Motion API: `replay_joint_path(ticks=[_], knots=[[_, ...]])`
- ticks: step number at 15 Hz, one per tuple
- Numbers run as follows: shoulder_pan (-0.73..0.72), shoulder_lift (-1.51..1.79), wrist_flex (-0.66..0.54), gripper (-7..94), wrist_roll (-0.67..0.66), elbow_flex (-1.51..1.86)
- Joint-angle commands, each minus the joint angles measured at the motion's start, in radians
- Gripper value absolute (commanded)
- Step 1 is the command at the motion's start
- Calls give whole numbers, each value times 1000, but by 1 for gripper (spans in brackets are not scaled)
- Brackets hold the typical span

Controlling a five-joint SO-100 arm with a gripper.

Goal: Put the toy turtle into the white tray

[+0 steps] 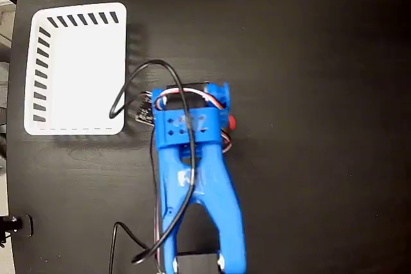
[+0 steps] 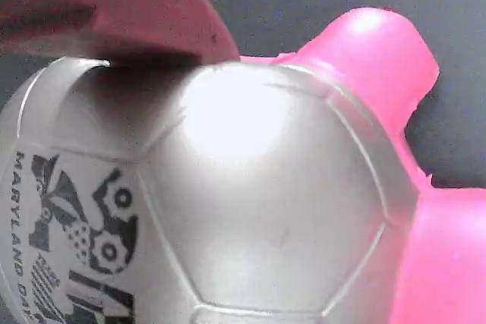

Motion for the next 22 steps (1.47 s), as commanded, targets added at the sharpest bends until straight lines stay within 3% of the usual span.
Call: replay_joint_path(ticks=[1, 6, 9, 14, 17, 22], knots=[[12, 156, 101, -1, -18, -101], [5, 273, 305, -1, -67, -371], [-61, 268, 360, -1, -103, -581], [-278, 135, 357, -1, -71, -811], [-397, 41, 282, -1, -81, -848], [-471, -215, 222, -1, -115, -1091]])
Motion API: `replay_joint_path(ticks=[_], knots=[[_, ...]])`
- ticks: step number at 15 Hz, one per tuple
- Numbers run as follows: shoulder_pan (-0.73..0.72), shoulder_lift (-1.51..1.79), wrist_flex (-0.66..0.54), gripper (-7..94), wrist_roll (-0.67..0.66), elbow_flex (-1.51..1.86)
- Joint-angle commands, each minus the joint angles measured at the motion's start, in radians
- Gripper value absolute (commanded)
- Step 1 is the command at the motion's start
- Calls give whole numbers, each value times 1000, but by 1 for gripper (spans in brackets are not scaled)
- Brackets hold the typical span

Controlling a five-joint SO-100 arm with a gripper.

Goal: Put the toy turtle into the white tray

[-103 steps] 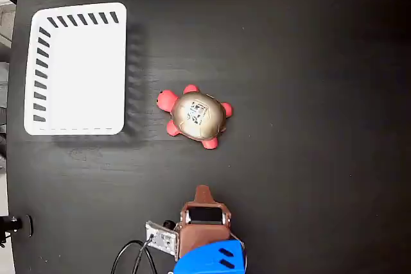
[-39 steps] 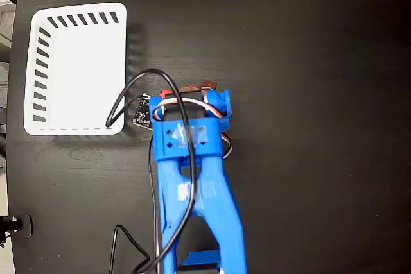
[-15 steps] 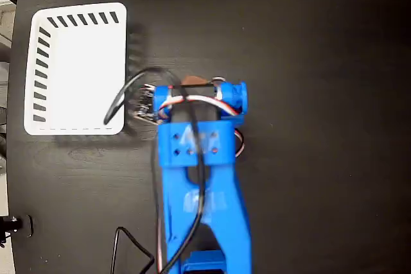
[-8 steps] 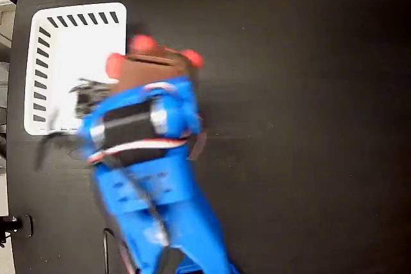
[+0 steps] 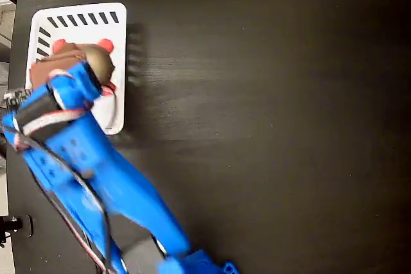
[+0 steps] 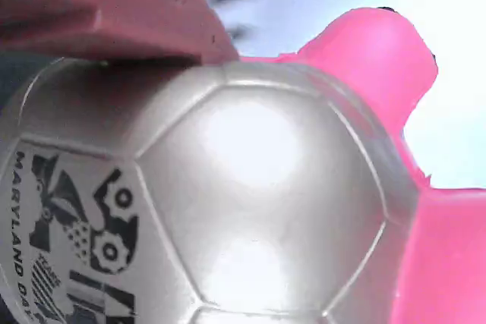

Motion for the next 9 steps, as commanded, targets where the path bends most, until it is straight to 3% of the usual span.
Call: replay_joint_path(ticks=[1, 9], knots=[[-46, -35, -17, -1, 0, -176], [-72, -225, -20, -1, -21, -276]])
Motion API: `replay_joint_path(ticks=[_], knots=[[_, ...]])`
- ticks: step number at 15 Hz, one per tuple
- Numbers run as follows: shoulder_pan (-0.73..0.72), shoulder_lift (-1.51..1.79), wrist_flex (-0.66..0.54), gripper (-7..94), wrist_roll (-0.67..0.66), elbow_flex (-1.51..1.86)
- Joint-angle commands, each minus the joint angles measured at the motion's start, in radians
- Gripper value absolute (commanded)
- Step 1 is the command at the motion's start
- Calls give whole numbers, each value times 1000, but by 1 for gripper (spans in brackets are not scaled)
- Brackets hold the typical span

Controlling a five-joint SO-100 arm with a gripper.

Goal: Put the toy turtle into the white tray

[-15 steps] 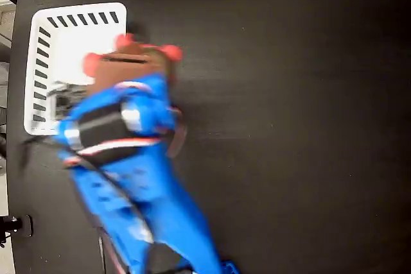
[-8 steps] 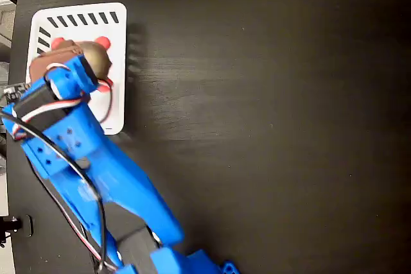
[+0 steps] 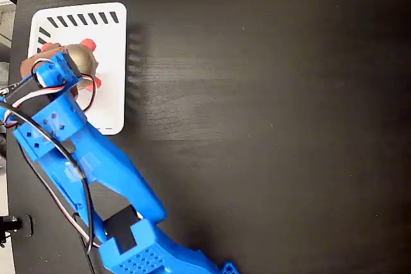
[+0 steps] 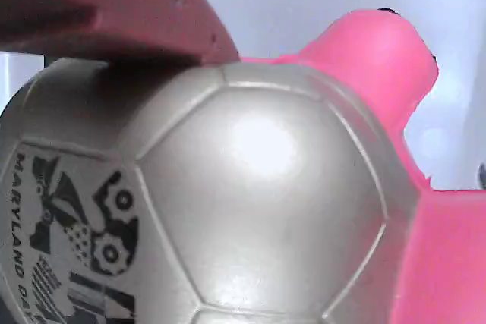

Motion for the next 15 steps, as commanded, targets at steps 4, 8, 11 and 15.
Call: replay_joint_path(ticks=[4, 8, 11, 15], knots=[[-18, 29, 3, 1, 2, -61], [-21, 23, 15, 41, -8, -60], [-29, 11, 32, 68, -12, -51], [-37, 14, 52, 67, -9, -57]])
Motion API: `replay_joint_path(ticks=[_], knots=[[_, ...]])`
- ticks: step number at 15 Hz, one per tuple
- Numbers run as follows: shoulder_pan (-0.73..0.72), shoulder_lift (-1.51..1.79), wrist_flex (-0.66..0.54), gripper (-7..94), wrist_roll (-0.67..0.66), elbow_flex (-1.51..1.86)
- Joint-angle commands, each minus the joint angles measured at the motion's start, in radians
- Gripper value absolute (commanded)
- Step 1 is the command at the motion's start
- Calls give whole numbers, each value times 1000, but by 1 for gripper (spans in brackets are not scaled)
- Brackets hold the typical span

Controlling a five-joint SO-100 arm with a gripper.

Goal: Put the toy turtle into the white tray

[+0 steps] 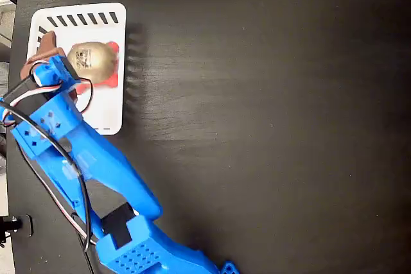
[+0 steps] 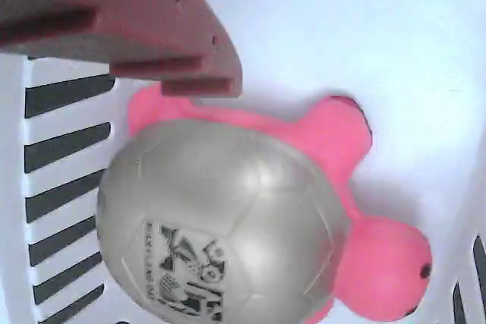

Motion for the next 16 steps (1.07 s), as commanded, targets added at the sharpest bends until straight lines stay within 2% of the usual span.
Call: replay_joint_path(ticks=[1, 3, 4, 6, 7, 9, 12, 16], knots=[[-17, 54, 25, 67, 8, -60], [-15, 117, 37, 54, 17, -44], [-12, 170, 37, 42, 25, -14], [0, 302, 35, 6, 35, 66], [9, 376, 26, 0, 44, 117], [43, 575, -54, 0, 35, 302], [140, 971, -279, 0, -23, 733], [325, 1285, -396, 0, -75, 1109]])
